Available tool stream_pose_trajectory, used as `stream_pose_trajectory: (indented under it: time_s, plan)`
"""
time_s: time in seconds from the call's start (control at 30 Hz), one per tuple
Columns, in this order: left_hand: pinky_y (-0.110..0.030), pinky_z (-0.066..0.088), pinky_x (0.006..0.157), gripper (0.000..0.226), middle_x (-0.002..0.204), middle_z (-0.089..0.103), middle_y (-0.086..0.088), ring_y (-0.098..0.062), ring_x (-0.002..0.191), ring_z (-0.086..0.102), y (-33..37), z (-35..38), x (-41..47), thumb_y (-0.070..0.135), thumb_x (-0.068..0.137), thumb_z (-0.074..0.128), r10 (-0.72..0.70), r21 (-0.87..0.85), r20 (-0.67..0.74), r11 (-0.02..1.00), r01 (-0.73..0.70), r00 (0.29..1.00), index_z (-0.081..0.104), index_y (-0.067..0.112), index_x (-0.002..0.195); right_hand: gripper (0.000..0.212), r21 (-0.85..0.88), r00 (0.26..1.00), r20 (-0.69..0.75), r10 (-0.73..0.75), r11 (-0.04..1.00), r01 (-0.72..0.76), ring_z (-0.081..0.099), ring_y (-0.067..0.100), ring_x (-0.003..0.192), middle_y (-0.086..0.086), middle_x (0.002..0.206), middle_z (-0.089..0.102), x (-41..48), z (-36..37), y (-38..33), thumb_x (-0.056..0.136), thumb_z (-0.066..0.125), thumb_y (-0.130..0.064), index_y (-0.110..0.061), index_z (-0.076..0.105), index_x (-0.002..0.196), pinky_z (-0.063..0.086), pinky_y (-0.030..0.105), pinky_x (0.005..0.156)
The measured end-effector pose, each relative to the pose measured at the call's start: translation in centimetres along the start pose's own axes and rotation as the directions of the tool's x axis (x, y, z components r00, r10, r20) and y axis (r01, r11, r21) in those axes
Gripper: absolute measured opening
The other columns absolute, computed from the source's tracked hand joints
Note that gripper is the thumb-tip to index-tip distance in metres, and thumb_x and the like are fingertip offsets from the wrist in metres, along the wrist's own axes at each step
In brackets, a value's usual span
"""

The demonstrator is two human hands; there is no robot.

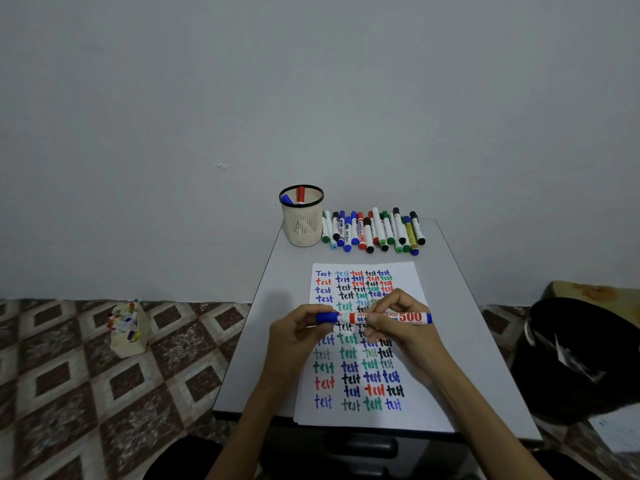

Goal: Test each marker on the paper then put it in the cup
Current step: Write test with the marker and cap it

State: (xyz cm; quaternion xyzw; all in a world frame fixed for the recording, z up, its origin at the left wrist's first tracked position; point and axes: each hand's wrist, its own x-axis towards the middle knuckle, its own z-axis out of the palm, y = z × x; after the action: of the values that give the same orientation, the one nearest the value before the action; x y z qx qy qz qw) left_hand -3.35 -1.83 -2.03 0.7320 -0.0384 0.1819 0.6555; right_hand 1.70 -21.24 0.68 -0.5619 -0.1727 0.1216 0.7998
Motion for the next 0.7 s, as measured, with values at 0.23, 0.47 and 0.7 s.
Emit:
stream_pose_trajectory:
  time_s: [0.23, 0.47, 0.7]
  plan:
    - [-0.034, 0.057, 0.074, 0.019, 0.097, 0.072, -0.004, -0.023, 0.088, 0.069, 0.12, -0.16, -0.06, 0.020, 0.078, 0.066, -0.008, -0.023, -0.009, 1.000, 0.008, 1.000, 0.069, 0.016, 0.096, 0.018, 0.061, 0.992, -0.044, 0.116, 0.992, -0.113, 0.070, 0.041, 0.082, 0.031, 0.091, 0.068, -0.21, -0.05, 0.10, 0.070, 0.072, 0.008, 0.007, 0.065, 0.086, 0.061, 0.034, 0.068]
    - [-0.027, 0.057, 0.070, 0.014, 0.088, 0.073, -0.003, -0.017, 0.079, 0.071, 0.02, -0.37, 0.01, 0.010, 0.083, 0.067, 0.139, 0.142, 0.018, 0.980, -0.140, 0.990, 0.070, 0.015, 0.097, 0.015, 0.040, 0.993, -0.095, 0.070, 0.997, -0.067, 0.070, 0.037, 0.068, 0.033, 0.079, 0.067, -0.34, 0.20, 0.22, 0.066, 0.073, 0.008, 0.008, 0.068, 0.080, 0.059, 0.033, 0.064]
    - [-0.026, 0.057, 0.070, 0.015, 0.093, 0.071, 0.006, -0.011, 0.081, 0.070, 0.22, -0.43, 0.16, 0.027, 0.083, 0.063, 0.229, 0.224, 0.034, 0.947, -0.231, 0.973, 0.069, 0.023, 0.097, 0.013, 0.092, 0.981, -0.113, 0.155, 0.985, -0.145, 0.071, 0.038, 0.076, 0.031, 0.085, 0.068, -0.83, 0.12, 0.38, 0.071, 0.073, 0.006, 0.007, 0.069, 0.083, 0.059, 0.030, 0.065]
